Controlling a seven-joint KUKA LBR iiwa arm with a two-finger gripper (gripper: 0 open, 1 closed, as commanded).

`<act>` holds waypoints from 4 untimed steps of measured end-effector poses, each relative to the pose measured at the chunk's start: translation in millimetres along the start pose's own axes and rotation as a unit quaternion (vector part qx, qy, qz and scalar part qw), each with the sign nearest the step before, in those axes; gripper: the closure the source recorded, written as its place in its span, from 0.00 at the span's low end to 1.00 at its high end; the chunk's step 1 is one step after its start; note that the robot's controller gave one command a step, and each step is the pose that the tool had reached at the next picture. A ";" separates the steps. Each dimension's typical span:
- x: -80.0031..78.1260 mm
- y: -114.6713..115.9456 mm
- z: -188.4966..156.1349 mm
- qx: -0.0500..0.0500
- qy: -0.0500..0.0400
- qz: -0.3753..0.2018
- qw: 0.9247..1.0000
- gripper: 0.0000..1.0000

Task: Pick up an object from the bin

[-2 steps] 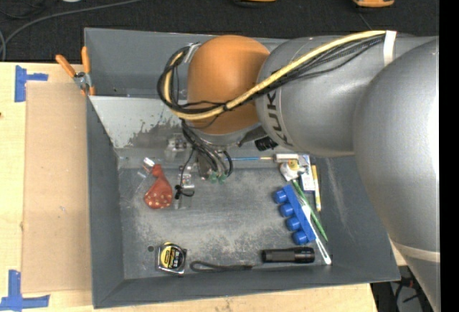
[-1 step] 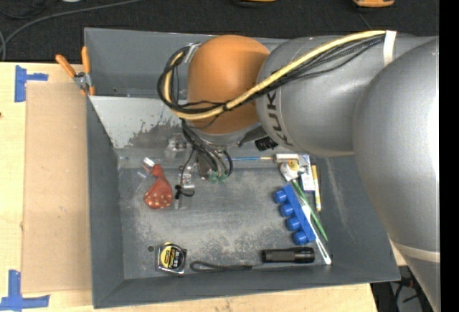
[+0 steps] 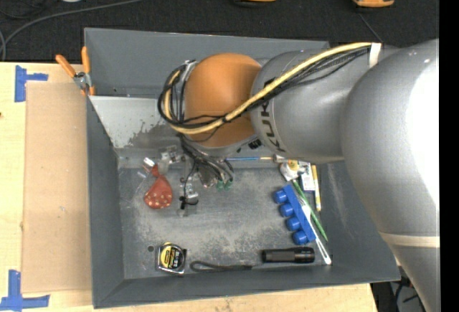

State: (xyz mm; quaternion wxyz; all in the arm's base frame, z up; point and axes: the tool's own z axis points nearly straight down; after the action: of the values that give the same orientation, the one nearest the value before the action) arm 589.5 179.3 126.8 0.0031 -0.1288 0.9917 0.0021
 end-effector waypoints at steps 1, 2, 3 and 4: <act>8.2 -10.0 41.8 0.000 0.004 0.003 1.000 0.00; 2.0 19.2 55.5 -0.001 0.004 -0.319 0.948 1.00; 2.0 18.9 55.4 -0.002 0.004 -0.316 0.949 1.00; 2.0 18.9 55.4 -0.002 0.004 -0.316 0.949 1.00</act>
Offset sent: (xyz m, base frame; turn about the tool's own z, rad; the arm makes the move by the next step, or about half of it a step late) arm -0.0081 0.0185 -0.0568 -0.6516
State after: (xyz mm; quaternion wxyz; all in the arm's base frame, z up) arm 583.0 197.4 71.4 -0.0004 -0.4352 0.9003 0.0022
